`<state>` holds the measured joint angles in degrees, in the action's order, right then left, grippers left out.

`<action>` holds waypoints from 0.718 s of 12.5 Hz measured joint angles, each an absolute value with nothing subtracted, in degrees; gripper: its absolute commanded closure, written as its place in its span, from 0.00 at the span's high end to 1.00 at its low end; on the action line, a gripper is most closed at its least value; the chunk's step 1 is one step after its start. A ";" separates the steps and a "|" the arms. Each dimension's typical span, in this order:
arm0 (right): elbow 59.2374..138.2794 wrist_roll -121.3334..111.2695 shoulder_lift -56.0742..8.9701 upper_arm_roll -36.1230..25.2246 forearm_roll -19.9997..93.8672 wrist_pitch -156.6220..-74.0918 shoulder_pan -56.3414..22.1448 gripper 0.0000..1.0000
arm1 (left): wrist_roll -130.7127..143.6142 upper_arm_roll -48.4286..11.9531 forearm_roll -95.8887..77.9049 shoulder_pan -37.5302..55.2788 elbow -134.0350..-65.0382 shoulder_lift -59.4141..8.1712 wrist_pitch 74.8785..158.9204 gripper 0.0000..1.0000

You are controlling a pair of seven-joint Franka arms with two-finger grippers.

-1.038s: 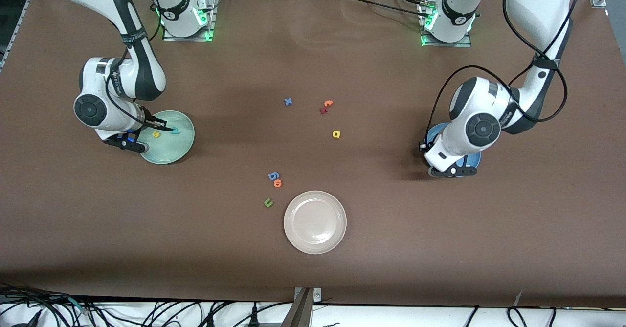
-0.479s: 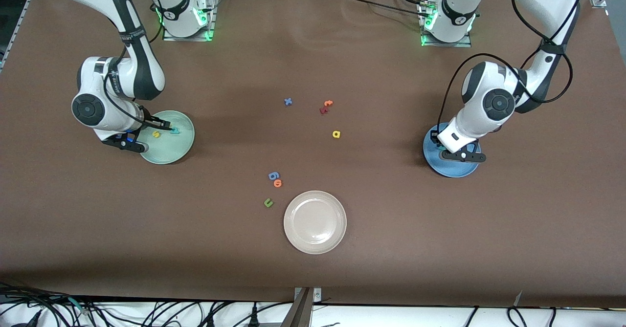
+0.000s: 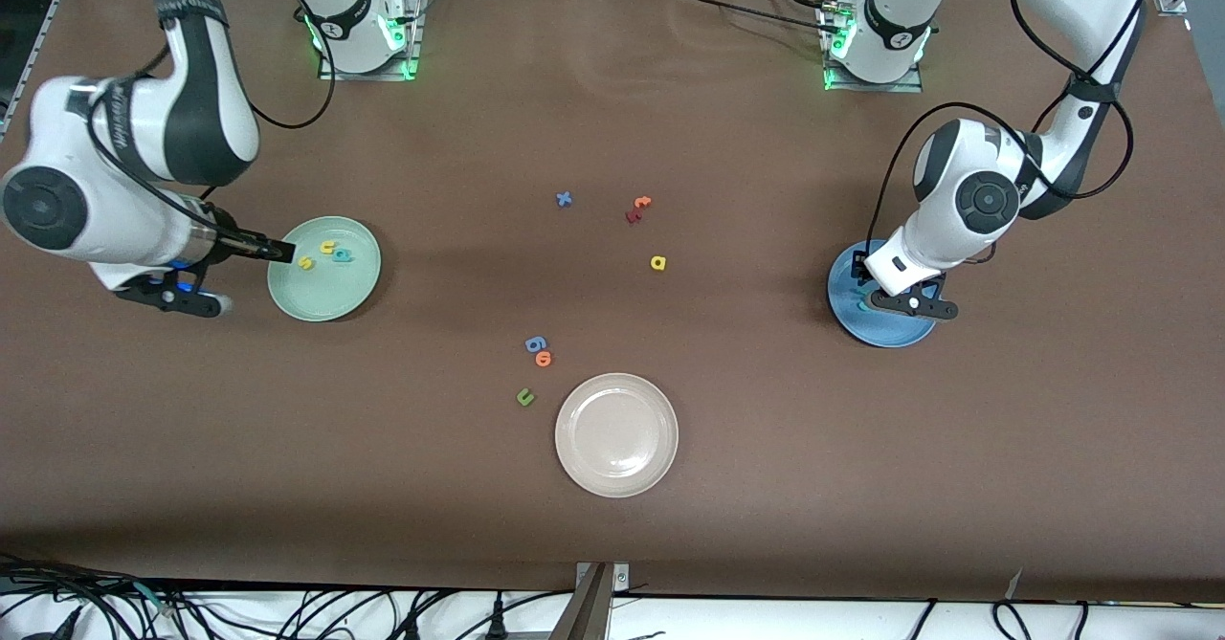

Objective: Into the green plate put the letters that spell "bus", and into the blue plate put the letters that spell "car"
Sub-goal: 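Place the c on the blue plate while the right gripper places the u, then grasp the yellow d with the left gripper while the right arm retracts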

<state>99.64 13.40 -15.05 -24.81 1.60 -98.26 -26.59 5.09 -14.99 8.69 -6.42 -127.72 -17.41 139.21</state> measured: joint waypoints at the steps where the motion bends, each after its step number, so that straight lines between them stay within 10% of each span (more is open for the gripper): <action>1: 96.71 12.72 -15.04 -24.79 1.60 -96.89 -26.61 1.00 | 5.61 -15.03 8.69 -6.42 -127.68 -17.35 139.19 1.00; 9: 83.84 4.81 -15.77 -23.26 1.72 -86.26 -27.26 1.00 | 33.07 -22.38 8.69 4.52 -123.91 -18.27 139.17 1.00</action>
